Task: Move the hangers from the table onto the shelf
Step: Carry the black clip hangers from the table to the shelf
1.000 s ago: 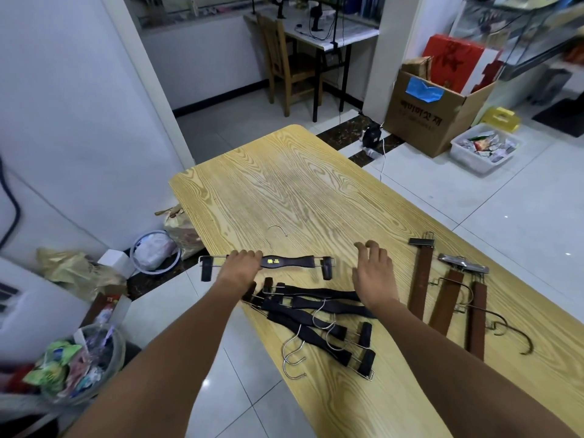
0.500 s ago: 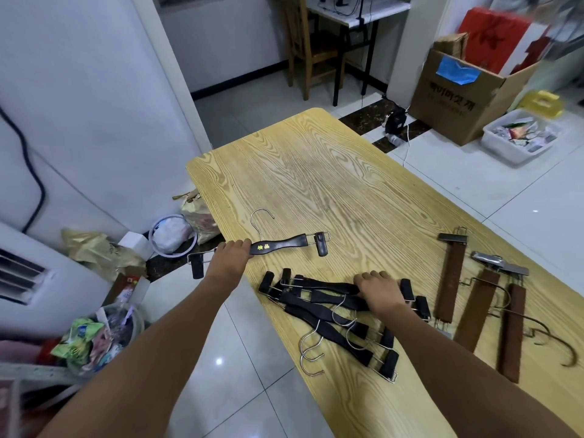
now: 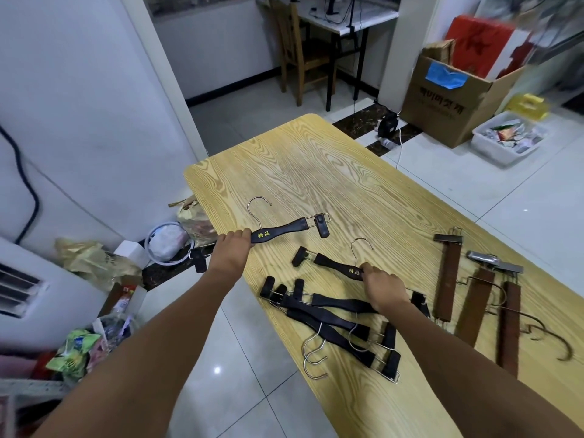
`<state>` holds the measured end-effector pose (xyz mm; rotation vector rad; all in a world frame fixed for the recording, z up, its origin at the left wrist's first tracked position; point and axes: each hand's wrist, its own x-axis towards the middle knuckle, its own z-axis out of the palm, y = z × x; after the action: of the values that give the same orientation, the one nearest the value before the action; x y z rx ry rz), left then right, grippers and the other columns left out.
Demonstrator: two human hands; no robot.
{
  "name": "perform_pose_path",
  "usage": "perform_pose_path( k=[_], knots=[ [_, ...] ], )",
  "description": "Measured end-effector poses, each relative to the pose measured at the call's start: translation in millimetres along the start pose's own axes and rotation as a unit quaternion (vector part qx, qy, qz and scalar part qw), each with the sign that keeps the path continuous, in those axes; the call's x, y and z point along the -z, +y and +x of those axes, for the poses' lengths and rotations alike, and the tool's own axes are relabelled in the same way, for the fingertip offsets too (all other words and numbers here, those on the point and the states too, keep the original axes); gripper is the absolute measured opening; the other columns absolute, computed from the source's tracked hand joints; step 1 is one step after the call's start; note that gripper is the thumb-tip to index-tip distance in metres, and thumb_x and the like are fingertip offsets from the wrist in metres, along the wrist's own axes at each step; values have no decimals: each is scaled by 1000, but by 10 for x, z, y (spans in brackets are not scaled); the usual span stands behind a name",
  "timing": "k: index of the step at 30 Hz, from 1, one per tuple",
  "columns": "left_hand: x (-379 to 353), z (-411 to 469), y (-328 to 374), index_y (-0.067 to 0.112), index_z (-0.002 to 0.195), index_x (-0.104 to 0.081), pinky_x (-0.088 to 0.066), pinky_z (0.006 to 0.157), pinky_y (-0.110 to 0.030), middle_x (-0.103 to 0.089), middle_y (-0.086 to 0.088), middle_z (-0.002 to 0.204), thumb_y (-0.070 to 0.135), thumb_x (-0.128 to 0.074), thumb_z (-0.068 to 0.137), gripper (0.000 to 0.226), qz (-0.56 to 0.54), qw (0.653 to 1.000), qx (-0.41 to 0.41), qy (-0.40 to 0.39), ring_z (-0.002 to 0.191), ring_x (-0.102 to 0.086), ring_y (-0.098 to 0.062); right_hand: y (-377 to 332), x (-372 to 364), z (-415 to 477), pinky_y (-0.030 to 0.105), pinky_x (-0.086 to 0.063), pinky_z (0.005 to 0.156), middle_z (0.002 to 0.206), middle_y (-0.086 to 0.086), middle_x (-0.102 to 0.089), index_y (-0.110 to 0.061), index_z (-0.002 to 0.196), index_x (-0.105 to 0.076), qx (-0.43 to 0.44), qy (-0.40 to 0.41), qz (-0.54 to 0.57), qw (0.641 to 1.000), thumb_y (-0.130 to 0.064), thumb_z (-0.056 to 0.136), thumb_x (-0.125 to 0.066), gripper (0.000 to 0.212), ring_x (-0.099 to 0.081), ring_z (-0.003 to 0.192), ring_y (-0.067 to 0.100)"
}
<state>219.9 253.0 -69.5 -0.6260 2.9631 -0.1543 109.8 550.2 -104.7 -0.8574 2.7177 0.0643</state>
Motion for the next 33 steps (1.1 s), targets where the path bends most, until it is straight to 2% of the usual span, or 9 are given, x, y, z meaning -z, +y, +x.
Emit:
perform_pose_path(
  k=[2, 4, 9, 13, 18, 22, 26, 30, 33],
  knots=[
    [25, -8, 23, 10, 118, -43, -37, 93, -35, -57, -9, 116, 16, -43, 100, 20, 2, 1000, -11, 4, 110, -51, -28, -29, 18, -4, 37, -44, 85, 120, 8, -58, -10, 126, -41, 10, 3, 13, 1000, -33, 102, -35, 33, -59, 107, 29],
    [57, -24, 15, 11, 116, -44, -37, 94, -35, -57, -8, 115, 17, -43, 100, 17, 9, 1000, -15, 4, 109, -52, -27, -36, 42, -9, 36, -45, 84, 118, 7, -59, -10, 124, -42, 16, 7, -10, 1000, -41, 101, -38, 39, -60, 106, 28],
    [240, -113, -131, 13, 119, -42, -36, 98, -34, -57, -4, 116, 10, -54, 93, 30, 44, 999, -9, 12, 111, -52, -24, -14, 248, -30, 32, -43, 85, 114, 4, -62, -12, 117, -48, 28, 54, -84, 995, -35, 102, -38, 29, -61, 104, 23],
    [504, -280, -338, 14, 119, -41, -37, 98, -34, -56, -4, 119, 8, -55, 91, 32, 61, 998, 10, 18, 113, -51, -24, -79, 610, -44, 33, -42, 87, 116, 4, -61, -13, 117, -50, 8, 102, -89, 991, -34, 102, -37, 29, -57, 108, 24],
    [871, -567, -657, 12, 131, -35, -31, 107, -36, -48, -7, 135, -2, -59, 80, 58, 58, 996, 63, 2, 128, -42, -26, -274, 1091, -141, 33, -38, 88, 119, 4, -57, -14, 120, -47, -5, 157, -95, 983, -26, 103, -35, 24, -55, 109, 24],
    [1166, -816, -911, 10, 127, -37, -31, 104, -36, -50, -7, 132, 4, -53, 87, 44, 56, 993, 100, 16, 125, -44, -26, -582, 1481, -296, 35, -38, 92, 121, 5, -55, -14, 121, -45, -9, 184, -96, 978, -17, 98, -43, 23, -53, 112, 25],
    [1417, -1090, -1104, 10, 123, -39, -33, 101, -35, -52, -7, 126, -9, -51, 82, 47, 71, 990, 117, 32, 120, -47, -26, -918, 1888, -481, 35, -38, 93, 122, 7, -54, -11, 123, -45, -34, 225, -76, 971, -9, 92, -49, 31, -53, 113, 26],
    [1562, -1404, -1436, 12, 118, -41, -35, 99, -36, -55, -5, 123, 5, -47, 94, 27, 47, 987, 138, 64, 117, -50, -25, -1234, 2302, -650, 37, -40, 92, 120, 10, -55, -8, 122, -46, -47, 285, -13, 957, -9, 94, -48, 28, -54, 112, 28],
    [1657, -1717, -1646, 12, 119, -40, -36, 98, -37, -55, -5, 123, 12, -42, 99, 21, 46, 984, 157, 75, 117, -50, -26, -1621, 2532, -749, 37, -42, 87, 116, 10, -58, -8, 117, -48, 8, 334, 29, 942, -15, 98, -46, 21, -56, 108, 29]
  ],
)
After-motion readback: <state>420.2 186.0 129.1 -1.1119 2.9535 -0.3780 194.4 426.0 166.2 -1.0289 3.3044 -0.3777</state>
